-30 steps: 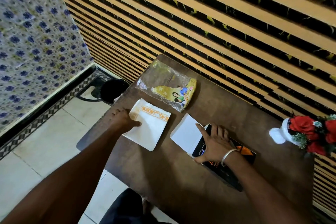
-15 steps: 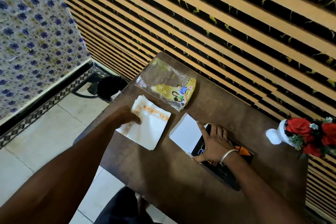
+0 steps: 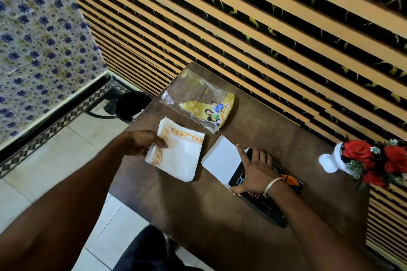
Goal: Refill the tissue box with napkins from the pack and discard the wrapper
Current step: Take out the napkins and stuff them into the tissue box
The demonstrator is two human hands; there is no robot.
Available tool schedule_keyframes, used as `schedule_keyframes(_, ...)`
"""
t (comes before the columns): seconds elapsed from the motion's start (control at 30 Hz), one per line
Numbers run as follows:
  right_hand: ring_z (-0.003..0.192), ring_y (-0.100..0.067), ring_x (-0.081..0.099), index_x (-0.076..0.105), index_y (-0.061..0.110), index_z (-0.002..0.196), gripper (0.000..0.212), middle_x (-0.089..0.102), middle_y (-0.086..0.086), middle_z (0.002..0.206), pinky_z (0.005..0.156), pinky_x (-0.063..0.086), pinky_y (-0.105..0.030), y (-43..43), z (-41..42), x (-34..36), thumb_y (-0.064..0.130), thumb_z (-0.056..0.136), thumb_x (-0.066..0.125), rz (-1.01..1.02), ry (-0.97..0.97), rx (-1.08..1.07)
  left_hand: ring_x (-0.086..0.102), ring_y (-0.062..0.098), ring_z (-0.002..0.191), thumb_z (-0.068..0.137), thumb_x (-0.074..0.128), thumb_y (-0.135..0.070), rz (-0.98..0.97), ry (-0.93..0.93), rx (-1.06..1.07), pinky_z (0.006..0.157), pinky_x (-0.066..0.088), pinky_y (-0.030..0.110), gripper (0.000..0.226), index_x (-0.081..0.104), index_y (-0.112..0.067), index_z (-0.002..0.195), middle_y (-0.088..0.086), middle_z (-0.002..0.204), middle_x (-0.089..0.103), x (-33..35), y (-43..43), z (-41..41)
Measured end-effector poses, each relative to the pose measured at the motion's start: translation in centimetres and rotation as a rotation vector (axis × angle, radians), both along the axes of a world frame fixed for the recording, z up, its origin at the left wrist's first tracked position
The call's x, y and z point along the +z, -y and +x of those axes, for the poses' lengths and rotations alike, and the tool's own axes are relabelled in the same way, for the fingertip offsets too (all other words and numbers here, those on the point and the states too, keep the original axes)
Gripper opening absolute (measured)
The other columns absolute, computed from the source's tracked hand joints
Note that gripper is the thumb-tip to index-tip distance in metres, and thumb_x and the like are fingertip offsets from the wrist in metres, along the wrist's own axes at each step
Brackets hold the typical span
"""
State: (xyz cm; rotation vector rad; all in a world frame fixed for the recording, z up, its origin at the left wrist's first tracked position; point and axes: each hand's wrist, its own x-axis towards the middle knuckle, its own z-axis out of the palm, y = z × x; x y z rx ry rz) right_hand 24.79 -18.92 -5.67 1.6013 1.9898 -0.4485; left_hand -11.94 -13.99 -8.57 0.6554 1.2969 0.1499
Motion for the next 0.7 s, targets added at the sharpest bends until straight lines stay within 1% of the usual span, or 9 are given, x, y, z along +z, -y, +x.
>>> schedule_keyframes(0.1, 0.143, -0.043, 0.015, -0.019, 0.033, 0.151, 0.14, 0.009, -0.022, 0.157, 0.119, 0.014, -0.057, 0.1, -0.1, 0.1, 0.087, 0.049, 0.06, -0.009, 0.001, 0.006, 0.067, 0.037, 0.111, 0.088, 0.065, -0.003, 0.04, 0.073, -0.041, 0.096, 0.052, 0.054, 0.042, 0.059, -0.013, 0.128, 0.014, 0.123, 0.07, -0.3, -0.2, -1.0)
schedule_keyframes(0.2, 0.143, -0.044, 0.015, -0.019, 0.031, 0.152, 0.141, 0.01, -0.022, 0.156, 0.119, 0.014, -0.056, 0.3, -0.1, 0.3, 0.086, 0.05, 0.061, -0.011, -0.006, 0.024, 0.067, 0.038, 0.11, 0.086, 0.064, 0.003, 0.087, 0.099, 0.062, 0.096, 0.051, 0.059, 0.038, 0.068, -0.011, 0.121, 0.016, 0.122, 0.07, -0.8, 0.1, -2.2)
schedule_keyframes(0.27, 0.142, -0.043, 0.017, -0.02, 0.03, 0.152, 0.143, 0.011, -0.022, 0.156, 0.119, 0.014, -0.056, 0.4, -0.1, 0.4, 0.085, 0.049, 0.062, -0.003, -0.02, 0.038, 0.07, 0.037, 0.104, 0.085, 0.063, 0.006, 0.101, 0.165, 0.175, 0.086, 0.056, 0.057, 0.034, 0.075, -0.013, 0.11, 0.015, 0.12, 0.071, -1.1, 0.5, -3.0)
schedule_keyframes(0.4, 0.142, -0.042, 0.02, -0.019, 0.026, 0.153, 0.148, 0.015, -0.021, 0.155, 0.118, 0.018, -0.054, 0.6, 0.0, 0.7, 0.085, 0.046, 0.063, 0.021, -0.062, 0.043, 0.073, 0.03, 0.082, 0.085, 0.059, 0.007, 0.087, 0.393, 0.346, 0.061, 0.061, 0.041, 0.039, 0.065, -0.005, 0.122, 0.021, 0.115, 0.068, -1.0, 1.9, -2.0)
schedule_keyframes(0.47, 0.141, -0.04, 0.023, -0.017, 0.024, 0.154, 0.15, 0.018, -0.019, 0.155, 0.118, 0.02, -0.053, 0.6, 0.1, 0.8, 0.086, 0.044, 0.064, 0.038, -0.084, 0.053, 0.073, 0.026, 0.074, 0.071, 0.08, -0.004, 0.073, 0.488, 0.385, 0.059, 0.061, 0.037, 0.035, 0.074, -0.004, 0.105, 0.019, 0.1, 0.07, -0.4, 2.9, 0.0)
schedule_keyframes(0.5, 0.142, -0.04, 0.022, -0.016, 0.023, 0.154, 0.151, 0.018, -0.018, 0.155, 0.118, 0.02, -0.053, 0.6, 0.1, 0.7, 0.087, 0.044, 0.063, 0.039, -0.093, 0.063, 0.073, 0.024, 0.071, 0.052, 0.094, -0.012, 0.071, 0.521, 0.378, 0.058, 0.061, 0.034, 0.045, 0.078, -0.006, 0.094, 0.017, 0.092, 0.072, -0.3, 3.2, 1.1)
schedule_keyframes(0.57, 0.145, -0.04, 0.019, -0.011, 0.02, 0.155, 0.15, 0.018, -0.018, 0.156, 0.121, 0.016, -0.053, 0.8, 0.0, 0.8, 0.089, 0.044, 0.063, 0.038, -0.099, 0.082, 0.073, 0.022, 0.062, 0.017, 0.102, -0.02, 0.055, 0.579, 0.387, 0.052, 0.06, 0.032, 0.062, 0.081, -0.007, 0.073, 0.013, 0.077, 0.074, 0.0, 3.8, 3.6)
schedule_keyframes(0.63, 0.145, -0.04, 0.017, -0.005, 0.016, 0.156, 0.147, 0.018, -0.017, 0.155, 0.123, 0.009, -0.052, 1.3, -0.1, 1.1, 0.087, 0.048, 0.064, 0.039, -0.115, 0.1, 0.074, 0.02, 0.06, 0.014, 0.102, -0.022, 0.022, 0.664, 0.369, 0.051, 0.06, 0.031, 0.06, 0.082, -0.009, 0.068, 0.01, 0.072, 0.076, 0.1, 4.0, 6.2)
schedule_keyframes(0.7, 0.146, -0.038, 0.013, 0.001, 0.017, 0.157, 0.139, 0.016, -0.014, 0.158, 0.123, 0.002, -0.051, 1.7, 0.1, 1.6, 0.081, 0.055, 0.069, 0.036, -0.171, 0.113, 0.076, 0.017, 0.068, 0.029, 0.102, -0.025, 0.012, 0.741, 0.298, 0.059, 0.062, 0.031, 0.052, 0.083, -0.014, 0.075, 0.006, 0.078, 0.078, -0.1, 4.2, 8.7)
